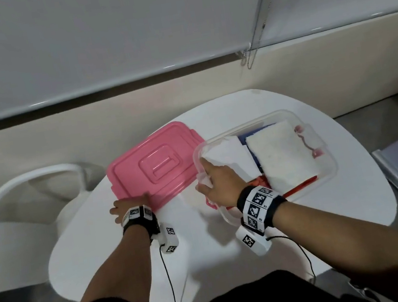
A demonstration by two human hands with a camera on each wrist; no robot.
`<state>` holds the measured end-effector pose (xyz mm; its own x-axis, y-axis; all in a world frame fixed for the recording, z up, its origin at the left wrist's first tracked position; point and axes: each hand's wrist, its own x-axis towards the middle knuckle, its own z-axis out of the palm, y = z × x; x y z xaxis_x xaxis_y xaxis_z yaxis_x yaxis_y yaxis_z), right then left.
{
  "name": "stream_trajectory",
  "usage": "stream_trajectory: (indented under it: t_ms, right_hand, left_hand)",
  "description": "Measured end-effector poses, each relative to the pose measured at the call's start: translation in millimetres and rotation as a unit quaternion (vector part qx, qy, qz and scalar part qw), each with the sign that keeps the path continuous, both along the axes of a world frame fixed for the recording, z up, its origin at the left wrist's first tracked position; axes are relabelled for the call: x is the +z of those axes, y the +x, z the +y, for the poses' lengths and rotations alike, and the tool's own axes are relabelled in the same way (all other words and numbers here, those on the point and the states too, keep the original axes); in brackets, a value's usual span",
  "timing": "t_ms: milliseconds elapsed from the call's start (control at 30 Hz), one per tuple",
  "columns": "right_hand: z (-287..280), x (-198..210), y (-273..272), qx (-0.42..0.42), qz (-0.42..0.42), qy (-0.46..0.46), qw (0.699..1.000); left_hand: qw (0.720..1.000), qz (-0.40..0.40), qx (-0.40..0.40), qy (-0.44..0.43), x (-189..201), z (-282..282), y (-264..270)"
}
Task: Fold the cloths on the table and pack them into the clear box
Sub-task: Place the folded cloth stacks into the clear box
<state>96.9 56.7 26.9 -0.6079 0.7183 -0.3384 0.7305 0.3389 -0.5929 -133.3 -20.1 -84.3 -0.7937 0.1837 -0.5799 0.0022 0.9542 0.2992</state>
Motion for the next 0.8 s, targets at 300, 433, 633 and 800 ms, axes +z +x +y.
stream_trajectory:
  t_ms: [300, 433, 633, 800]
  right_hand:
    - [-3.7, -3.6, 2.6, 0.007, -0.013, 0.023, 1.0]
    - [-6.9, -6.9, 10.8, 0.014, -0.03, 0.018, 0.999]
    - [-18.2, -11.4, 17.4, 0.007, -0.024, 0.016, 1.0]
    - [-15.9, -7.6, 20.8, 0.019, -0.025, 0.013, 0.999]
  left_hand:
    - [0.98, -0.025, -0.196, -0.021, 9.5, 1.8, 2.1]
    - [0.928, 0.073, -0.347, -0.116, 7.2, 4.8, 20.1]
    - [0.938, 0.077, -0.318, -0.112, -2.5, 15.1, 31.9]
    - [0.969, 0.046, -0.232, -0.072, -10.8, 9.5, 33.6]
